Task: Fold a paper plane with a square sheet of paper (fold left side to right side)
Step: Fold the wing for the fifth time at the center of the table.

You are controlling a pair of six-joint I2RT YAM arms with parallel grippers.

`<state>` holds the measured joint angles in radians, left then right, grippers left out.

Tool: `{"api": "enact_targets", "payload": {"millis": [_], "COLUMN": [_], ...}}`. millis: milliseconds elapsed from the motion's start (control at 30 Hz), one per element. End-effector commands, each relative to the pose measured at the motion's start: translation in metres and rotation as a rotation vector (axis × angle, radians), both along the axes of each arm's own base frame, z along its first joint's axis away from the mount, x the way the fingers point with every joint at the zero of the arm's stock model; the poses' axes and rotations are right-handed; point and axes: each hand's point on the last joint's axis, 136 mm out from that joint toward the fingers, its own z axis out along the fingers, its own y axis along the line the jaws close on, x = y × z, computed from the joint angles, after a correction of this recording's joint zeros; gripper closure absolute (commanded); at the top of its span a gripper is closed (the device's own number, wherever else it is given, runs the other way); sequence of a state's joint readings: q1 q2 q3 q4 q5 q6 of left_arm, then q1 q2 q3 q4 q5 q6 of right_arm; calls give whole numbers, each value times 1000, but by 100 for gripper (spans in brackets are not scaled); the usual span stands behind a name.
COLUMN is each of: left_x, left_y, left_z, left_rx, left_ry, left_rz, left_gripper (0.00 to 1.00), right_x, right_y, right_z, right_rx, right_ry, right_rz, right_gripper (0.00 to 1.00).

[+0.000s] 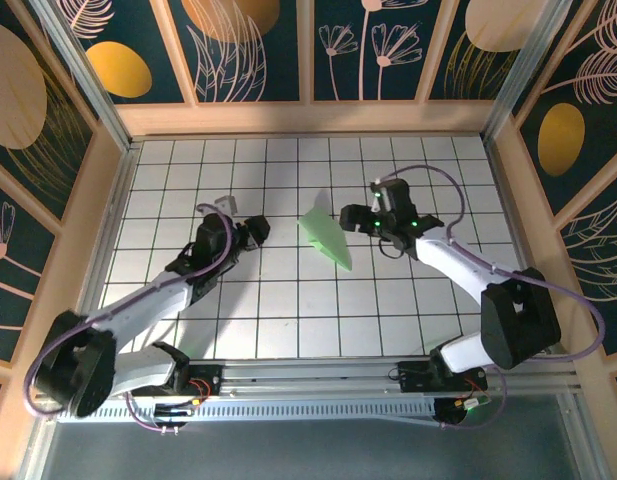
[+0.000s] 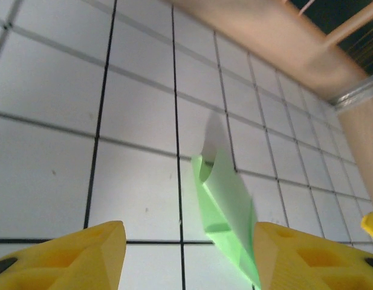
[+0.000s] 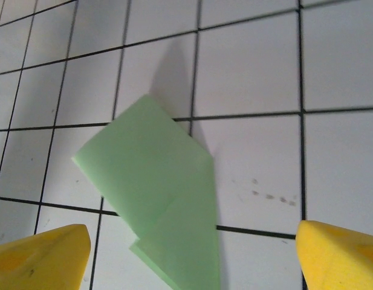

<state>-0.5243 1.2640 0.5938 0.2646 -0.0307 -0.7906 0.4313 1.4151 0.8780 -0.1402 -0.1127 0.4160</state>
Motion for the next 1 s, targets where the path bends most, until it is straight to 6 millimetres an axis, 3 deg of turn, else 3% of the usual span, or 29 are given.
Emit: {"api": "enact_targets", "payload": {"millis": [0,233,367,600,733,833,900,967], "left_x": [10,28,40,56,64,69,69,66], "left_y": [-38,-93,-104,-119,-126,-128,-127,-126], "left_z": [3,-25,-49,-71,-82,-84,-80,-71], "left_rx": [-125,-222,-259,-296,-310,-315,-310,-294], "left_ry": [37,111,169,225,242,238,221,186], "left_rz": [-90,-179,-148,-131,-128,-122,-122,-148], "left_gripper": [44,43,42,45,59,81,95,100], "right_x": [2,-5,-5,-4,-6,-8,-9,-12], "right_y": [0,-15,-20,-31,-35,-36,-32,-29], "right_z": [10,-21,-25,-21,-19,-16,-9,-3], "right_rx": [197,376,353,296,289,290,298,301], "right_ry": [-11,82,90,68,59,44,23,-1], "right_rz": [-3,-53,-62,-82,-85,-65,-14,42], "right_gripper": [15,24,24,24,24,24,25,24]}}
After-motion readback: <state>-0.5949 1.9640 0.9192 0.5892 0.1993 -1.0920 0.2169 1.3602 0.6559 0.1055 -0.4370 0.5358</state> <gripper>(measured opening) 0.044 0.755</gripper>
